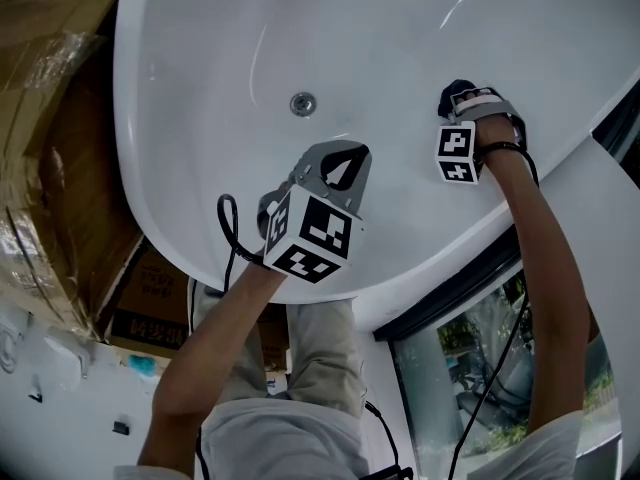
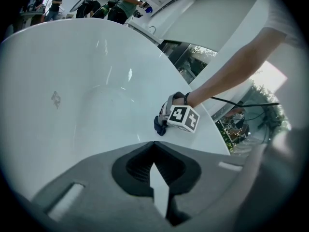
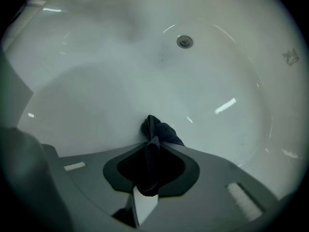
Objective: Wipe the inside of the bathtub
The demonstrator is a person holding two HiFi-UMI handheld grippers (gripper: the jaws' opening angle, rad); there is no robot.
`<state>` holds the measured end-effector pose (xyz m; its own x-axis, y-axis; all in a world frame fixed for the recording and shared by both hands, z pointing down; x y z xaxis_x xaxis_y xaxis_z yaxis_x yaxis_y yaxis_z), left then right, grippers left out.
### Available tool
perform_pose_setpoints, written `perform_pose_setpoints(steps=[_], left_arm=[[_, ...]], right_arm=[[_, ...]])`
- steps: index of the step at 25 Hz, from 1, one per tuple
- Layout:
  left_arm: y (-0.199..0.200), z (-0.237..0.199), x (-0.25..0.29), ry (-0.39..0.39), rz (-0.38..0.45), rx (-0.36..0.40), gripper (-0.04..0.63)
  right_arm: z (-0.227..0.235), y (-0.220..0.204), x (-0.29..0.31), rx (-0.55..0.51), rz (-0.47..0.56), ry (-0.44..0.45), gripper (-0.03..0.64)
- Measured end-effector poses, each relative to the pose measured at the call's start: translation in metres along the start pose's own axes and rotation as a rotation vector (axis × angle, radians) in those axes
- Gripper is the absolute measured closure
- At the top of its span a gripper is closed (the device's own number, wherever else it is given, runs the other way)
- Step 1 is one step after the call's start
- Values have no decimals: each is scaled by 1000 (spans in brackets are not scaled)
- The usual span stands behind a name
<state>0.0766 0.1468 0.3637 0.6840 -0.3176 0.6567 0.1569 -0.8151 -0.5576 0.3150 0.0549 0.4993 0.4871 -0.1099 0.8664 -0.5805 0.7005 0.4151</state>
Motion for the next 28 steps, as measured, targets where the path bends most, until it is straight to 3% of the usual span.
perform_pose_setpoints(steps=[20, 25, 28], left_arm=[[-9, 1, -7, -4, -1, 8, 597], [-11, 1, -8, -4, 0, 11, 597], [-12, 1, -9, -3, -1, 10, 597]], right_arm=[[-67, 140, -15, -76, 147, 162, 557], [-84, 161, -22, -98, 196, 178, 557], [-88, 169, -28, -85, 260, 242, 554]])
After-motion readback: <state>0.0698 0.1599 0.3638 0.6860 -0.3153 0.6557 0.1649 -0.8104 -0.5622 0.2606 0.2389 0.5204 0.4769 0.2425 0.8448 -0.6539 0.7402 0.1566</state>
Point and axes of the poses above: the fingertips, and each gripper's own axes: x forward along the fingers, z to its right, y out of its top, the point moved 9 cm from there along -x, backward along the fingers, and after that the axes turned 5 degrees about x, right-handed, at the moved point
